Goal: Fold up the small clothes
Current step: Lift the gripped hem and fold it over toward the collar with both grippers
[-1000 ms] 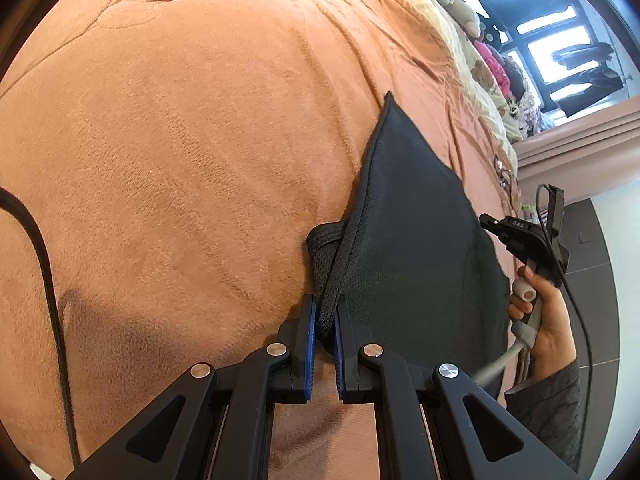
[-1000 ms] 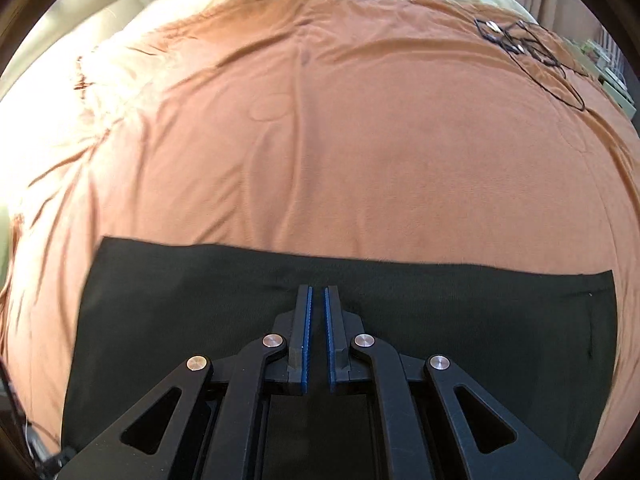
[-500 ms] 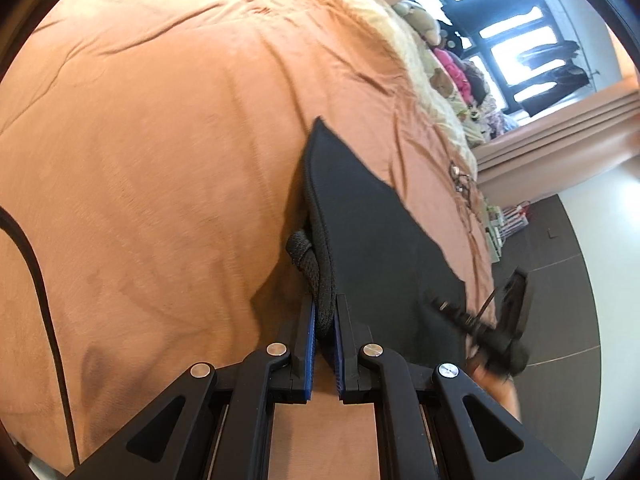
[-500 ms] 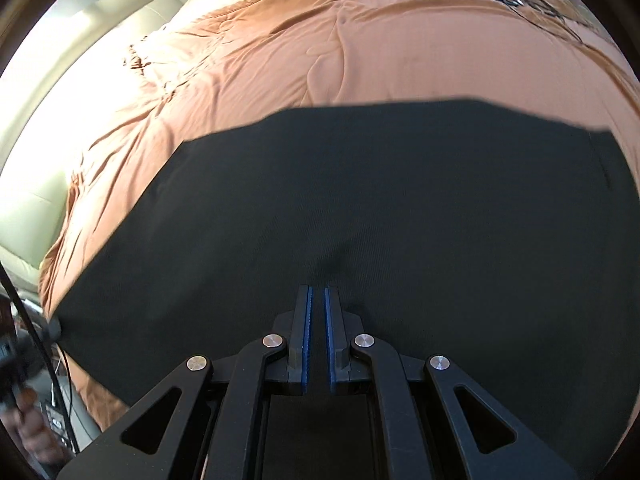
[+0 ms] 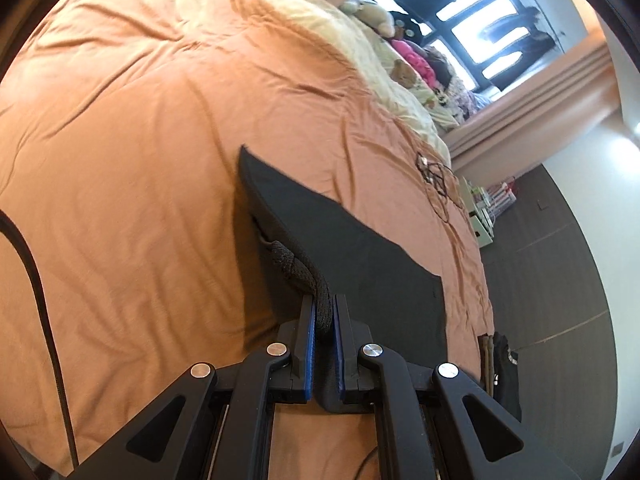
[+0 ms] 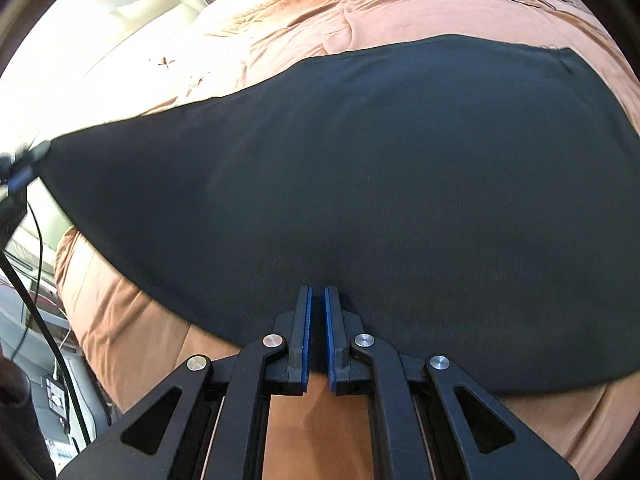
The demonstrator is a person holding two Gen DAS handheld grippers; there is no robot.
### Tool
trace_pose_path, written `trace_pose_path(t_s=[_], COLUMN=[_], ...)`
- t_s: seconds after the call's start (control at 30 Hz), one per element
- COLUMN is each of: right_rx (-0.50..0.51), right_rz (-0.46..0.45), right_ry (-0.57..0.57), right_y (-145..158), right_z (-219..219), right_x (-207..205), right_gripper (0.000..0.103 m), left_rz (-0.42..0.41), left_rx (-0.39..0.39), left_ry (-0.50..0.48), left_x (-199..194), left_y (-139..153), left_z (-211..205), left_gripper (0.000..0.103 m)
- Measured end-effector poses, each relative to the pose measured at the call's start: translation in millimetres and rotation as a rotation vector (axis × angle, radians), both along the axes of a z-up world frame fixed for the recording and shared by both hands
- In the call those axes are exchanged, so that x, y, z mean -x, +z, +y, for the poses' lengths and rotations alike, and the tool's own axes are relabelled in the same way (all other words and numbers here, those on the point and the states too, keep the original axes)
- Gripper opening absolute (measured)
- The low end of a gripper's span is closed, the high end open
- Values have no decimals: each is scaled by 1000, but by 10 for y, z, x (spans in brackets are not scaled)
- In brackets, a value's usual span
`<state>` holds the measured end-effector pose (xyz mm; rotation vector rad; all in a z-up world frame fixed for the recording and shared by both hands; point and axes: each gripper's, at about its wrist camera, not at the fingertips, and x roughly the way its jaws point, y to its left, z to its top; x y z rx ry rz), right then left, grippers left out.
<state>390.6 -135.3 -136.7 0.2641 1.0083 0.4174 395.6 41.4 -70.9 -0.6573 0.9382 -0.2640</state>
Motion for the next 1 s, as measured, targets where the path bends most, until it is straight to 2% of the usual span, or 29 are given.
trace_pose_path(t_s=[0.43,0.8,1.0], right_rx=[-158,-252,-260], right_rz=[-1,5,-8], right_ry=[-66,-78,-72], right_y=[-97,-168,-16], right_z=[-361,-650,-888], right_x=[250,342,457], right_gripper=[3,0,0], left_rz=[-102,-120,-104], left_rx=[-61,-124,-151], left_ry=[-163,-333,-402], left_x=[-189,-173,-139], left_y=[600,720,702], left_z=[-946,-1835,-2222], left_gripper=[7,7,7])
